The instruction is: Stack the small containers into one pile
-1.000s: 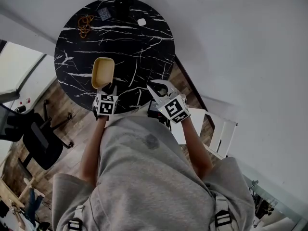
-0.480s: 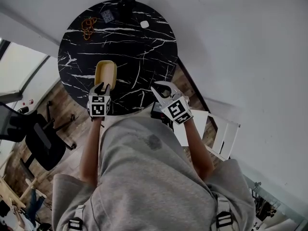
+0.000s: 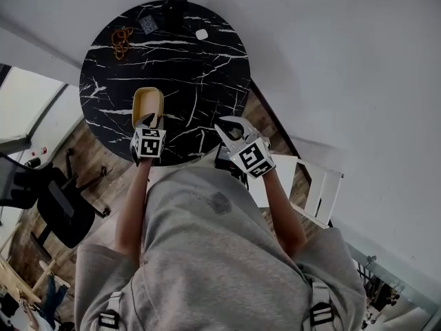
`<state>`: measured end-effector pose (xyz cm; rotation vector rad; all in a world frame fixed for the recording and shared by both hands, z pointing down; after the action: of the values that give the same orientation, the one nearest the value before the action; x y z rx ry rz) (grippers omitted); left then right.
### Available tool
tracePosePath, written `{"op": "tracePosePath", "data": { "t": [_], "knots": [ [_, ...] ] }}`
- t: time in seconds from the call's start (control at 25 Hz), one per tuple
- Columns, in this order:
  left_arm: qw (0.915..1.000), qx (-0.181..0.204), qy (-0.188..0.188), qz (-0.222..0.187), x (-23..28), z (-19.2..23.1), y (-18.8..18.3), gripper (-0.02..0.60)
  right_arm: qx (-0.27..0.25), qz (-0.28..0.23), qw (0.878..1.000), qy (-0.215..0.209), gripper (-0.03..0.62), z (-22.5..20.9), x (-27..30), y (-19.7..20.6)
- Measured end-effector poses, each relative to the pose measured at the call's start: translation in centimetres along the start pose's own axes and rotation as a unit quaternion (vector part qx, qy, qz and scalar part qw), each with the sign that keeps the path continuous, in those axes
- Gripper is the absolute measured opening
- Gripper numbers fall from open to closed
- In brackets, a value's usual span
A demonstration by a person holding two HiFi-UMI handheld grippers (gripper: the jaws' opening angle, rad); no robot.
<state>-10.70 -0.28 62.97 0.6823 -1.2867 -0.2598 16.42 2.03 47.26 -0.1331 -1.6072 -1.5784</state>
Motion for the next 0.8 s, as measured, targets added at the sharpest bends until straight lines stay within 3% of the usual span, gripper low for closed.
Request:
{"op": "tracePosePath", "data": {
  "t": [0.4,0.64,0.8],
  "knots": [
    [0.9961,0.07,-0.049,0.023,1.8,-1.1,-0.2,0.065,0.009,0.0,1.0,0.006,0.05,-0.1,-0.5,0.8],
    [0.9826,0.155,-0.103,0.003,0.4,-1.8,-1.1,0.04,0.009,0.0,1.0,0.002,0.049,-0.4,-0.6,1.0],
    [0.979,0.176,-0.102,0.008,-0.2,-1.9,-1.3,0.051,0.009,0.0,1.0,-0.003,0.049,-0.3,-0.3,1.2]
  ]
}}
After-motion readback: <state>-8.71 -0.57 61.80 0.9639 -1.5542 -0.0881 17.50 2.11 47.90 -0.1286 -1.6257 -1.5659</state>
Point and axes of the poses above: the fingertips, and each gripper's own axes: x forward along the fingers, z to its left, y out of its underside, the point moved 10 cm from there along -x, backward along the fingers, and after that the axes turned 4 degrees about -x, right-handed, at the moved point
